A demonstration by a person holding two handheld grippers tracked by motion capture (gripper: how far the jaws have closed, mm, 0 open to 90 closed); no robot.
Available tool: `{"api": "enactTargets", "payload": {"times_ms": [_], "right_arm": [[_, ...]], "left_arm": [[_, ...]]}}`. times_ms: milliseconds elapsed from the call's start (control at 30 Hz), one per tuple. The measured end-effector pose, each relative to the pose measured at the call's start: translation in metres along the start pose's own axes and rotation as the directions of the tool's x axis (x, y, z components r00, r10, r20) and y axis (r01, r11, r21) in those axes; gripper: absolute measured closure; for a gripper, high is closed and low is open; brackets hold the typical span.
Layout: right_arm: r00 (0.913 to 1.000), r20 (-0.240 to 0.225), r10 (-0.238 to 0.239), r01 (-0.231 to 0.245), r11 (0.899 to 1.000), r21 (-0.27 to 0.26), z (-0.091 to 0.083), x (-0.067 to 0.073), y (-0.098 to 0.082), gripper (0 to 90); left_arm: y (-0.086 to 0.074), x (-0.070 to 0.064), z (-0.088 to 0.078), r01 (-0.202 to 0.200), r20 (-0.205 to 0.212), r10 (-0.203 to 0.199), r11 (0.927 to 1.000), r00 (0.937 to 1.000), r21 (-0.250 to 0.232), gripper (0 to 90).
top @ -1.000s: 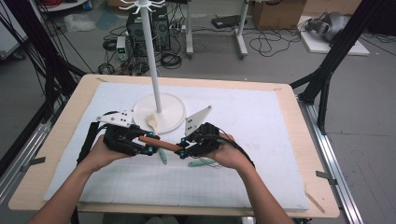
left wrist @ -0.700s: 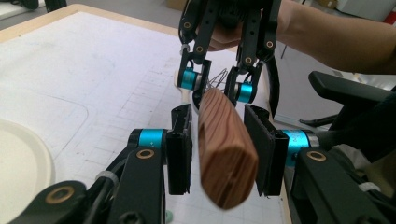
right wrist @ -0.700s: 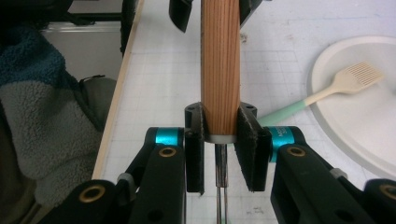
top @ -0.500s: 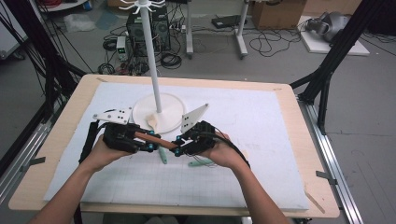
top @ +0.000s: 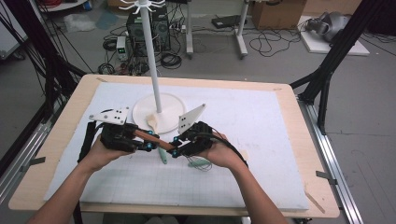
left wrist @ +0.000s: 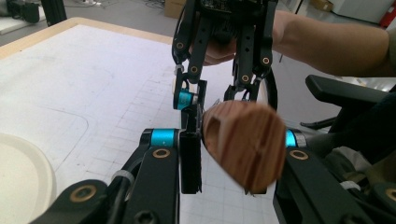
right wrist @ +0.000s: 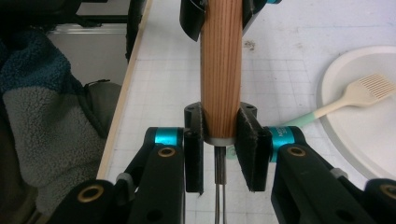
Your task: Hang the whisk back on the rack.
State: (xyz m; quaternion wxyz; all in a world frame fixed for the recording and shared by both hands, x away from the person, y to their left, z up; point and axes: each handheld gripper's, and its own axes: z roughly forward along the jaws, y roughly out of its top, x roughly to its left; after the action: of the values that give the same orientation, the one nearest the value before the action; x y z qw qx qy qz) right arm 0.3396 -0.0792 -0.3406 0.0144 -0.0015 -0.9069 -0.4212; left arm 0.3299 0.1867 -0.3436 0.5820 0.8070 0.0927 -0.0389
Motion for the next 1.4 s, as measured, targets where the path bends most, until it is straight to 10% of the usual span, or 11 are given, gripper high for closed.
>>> {"api": "enactTargets", "payload": {"times_ms": [833, 1400], "right_arm": [[0.9974, 0.014, 0.071, -0.069, 0.991, -0.116, 0.002, -0.003, 0.011, 73.8], [0.9959, 0.026, 0.086, -0.083, 0.992, -0.100, 0.006, -0.001, 0.016, 72.3]], "left_arm": [[0.005, 0.003, -0.008, 0.038, -0.025, -0.041, 0.9949, 0.9989, -0.094, 71.9], [0.008, 0.002, -0.011, 0.037, -0.041, -0.040, 0.9959, 0.9983, -0.083, 72.1]]}}
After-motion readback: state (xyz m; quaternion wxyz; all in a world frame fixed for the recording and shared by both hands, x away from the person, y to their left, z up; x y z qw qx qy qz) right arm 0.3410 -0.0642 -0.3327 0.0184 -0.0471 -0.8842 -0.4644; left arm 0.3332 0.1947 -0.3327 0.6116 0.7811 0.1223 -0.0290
